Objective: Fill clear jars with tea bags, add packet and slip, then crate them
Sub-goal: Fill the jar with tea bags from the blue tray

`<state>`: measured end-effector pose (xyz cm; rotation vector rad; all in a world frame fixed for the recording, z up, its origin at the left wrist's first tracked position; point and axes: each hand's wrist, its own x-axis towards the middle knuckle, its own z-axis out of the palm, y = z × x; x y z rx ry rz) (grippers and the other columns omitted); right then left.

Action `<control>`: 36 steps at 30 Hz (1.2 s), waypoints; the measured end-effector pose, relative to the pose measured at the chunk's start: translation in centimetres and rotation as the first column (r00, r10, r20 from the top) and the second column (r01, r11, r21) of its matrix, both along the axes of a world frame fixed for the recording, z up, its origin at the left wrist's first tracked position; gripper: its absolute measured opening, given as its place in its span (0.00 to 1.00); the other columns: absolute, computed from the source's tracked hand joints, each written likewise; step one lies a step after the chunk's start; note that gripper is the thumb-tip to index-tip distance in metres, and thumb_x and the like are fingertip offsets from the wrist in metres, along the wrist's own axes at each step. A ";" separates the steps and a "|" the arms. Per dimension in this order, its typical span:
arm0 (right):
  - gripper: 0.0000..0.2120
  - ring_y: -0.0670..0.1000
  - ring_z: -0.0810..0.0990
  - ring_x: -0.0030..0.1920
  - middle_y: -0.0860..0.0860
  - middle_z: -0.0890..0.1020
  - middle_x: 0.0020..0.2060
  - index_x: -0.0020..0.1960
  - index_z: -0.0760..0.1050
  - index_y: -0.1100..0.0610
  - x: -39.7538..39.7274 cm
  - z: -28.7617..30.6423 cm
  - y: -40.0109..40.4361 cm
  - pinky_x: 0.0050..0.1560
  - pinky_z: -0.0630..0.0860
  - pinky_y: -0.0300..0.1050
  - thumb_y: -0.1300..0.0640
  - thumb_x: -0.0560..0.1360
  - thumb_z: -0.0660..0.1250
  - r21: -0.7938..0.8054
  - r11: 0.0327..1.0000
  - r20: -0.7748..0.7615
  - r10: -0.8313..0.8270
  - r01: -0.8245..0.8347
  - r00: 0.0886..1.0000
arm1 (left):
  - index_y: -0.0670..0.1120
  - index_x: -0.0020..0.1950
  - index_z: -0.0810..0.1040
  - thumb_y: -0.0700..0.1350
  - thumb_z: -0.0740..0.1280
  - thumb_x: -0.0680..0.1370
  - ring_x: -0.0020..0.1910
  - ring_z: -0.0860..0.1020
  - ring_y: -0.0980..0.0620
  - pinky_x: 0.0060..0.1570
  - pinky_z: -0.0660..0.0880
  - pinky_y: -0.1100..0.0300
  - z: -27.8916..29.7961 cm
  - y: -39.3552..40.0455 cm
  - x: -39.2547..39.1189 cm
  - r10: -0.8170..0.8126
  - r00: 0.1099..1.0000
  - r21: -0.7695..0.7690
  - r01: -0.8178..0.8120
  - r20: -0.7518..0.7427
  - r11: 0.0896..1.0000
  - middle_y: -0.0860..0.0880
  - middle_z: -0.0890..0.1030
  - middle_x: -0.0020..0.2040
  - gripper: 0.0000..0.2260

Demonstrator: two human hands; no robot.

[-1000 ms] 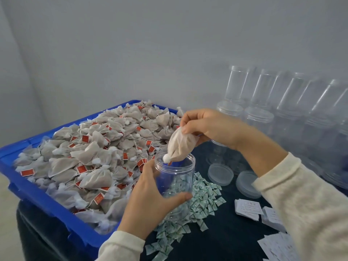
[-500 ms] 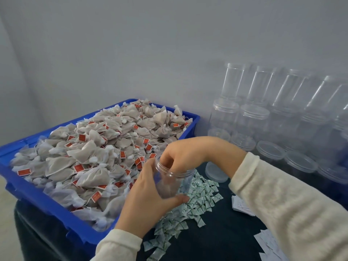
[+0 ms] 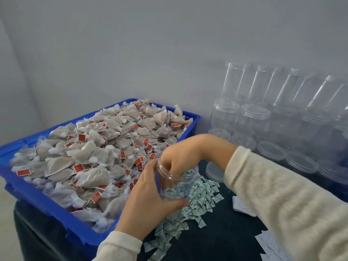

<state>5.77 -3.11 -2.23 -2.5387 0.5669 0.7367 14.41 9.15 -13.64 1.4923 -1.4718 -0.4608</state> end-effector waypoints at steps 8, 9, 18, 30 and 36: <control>0.05 0.45 0.84 0.44 0.49 0.85 0.43 0.49 0.80 0.52 -0.7 2.8 -5.1 0.42 0.79 0.34 0.57 0.79 0.65 0.175 0.920 0.462 -0.391 0.351 0.796 | 0.65 0.60 0.57 0.71 0.73 0.53 0.53 0.66 0.80 0.44 0.65 0.82 0.6 0.1 -0.6 0.068 0.995 0.030 -0.066 -0.078 0.997 0.70 0.70 0.54 0.42; 0.05 0.44 0.84 0.43 0.48 0.85 0.44 0.50 0.80 0.52 -0.4 2.0 -5.9 0.41 0.78 0.34 0.58 0.79 0.65 0.127 0.908 0.500 -0.406 0.399 0.765 | 0.63 0.61 0.58 0.72 0.73 0.53 0.52 0.66 0.80 0.44 0.65 0.83 0.6 0.0 -0.7 0.075 0.993 0.032 -0.072 -0.091 0.997 0.69 0.71 0.54 0.42; 0.13 0.49 0.78 0.54 0.53 0.80 0.59 0.61 0.77 0.57 4.4 -7.5 -9.9 0.56 0.75 0.42 0.56 0.78 0.66 -0.117 0.848 0.468 -0.412 0.517 0.782 | 0.61 0.67 0.57 0.79 0.67 0.49 0.53 0.72 0.71 0.45 0.68 0.77 1.3 -0.5 -0.8 0.173 0.968 0.146 -0.148 -0.181 0.978 0.69 0.72 0.55 0.52; 0.08 0.50 0.77 0.38 0.53 0.81 0.44 0.52 0.78 0.58 8.9 -11.2 -12.2 0.38 0.71 0.43 0.55 0.77 0.66 -0.493 0.800 0.270 -0.232 0.342 0.934 | 0.50 0.76 0.44 0.48 0.60 0.82 0.73 0.63 0.54 0.63 0.60 0.69 5.3 -1.2 0.6 -0.033 0.985 0.423 0.104 -0.172 0.900 0.50 0.62 0.75 0.29; 0.10 0.56 0.78 0.47 0.55 0.80 0.51 0.58 0.76 0.60 9.5 -11.4 -12.5 0.41 0.68 0.47 0.63 0.78 0.62 -0.677 0.663 0.248 -0.206 0.321 0.947 | 0.46 0.75 0.45 0.44 0.59 0.82 0.72 0.65 0.52 0.61 0.60 0.69 5.1 -0.9 0.5 -0.065 0.950 0.348 0.175 -0.305 0.921 0.50 0.66 0.71 0.28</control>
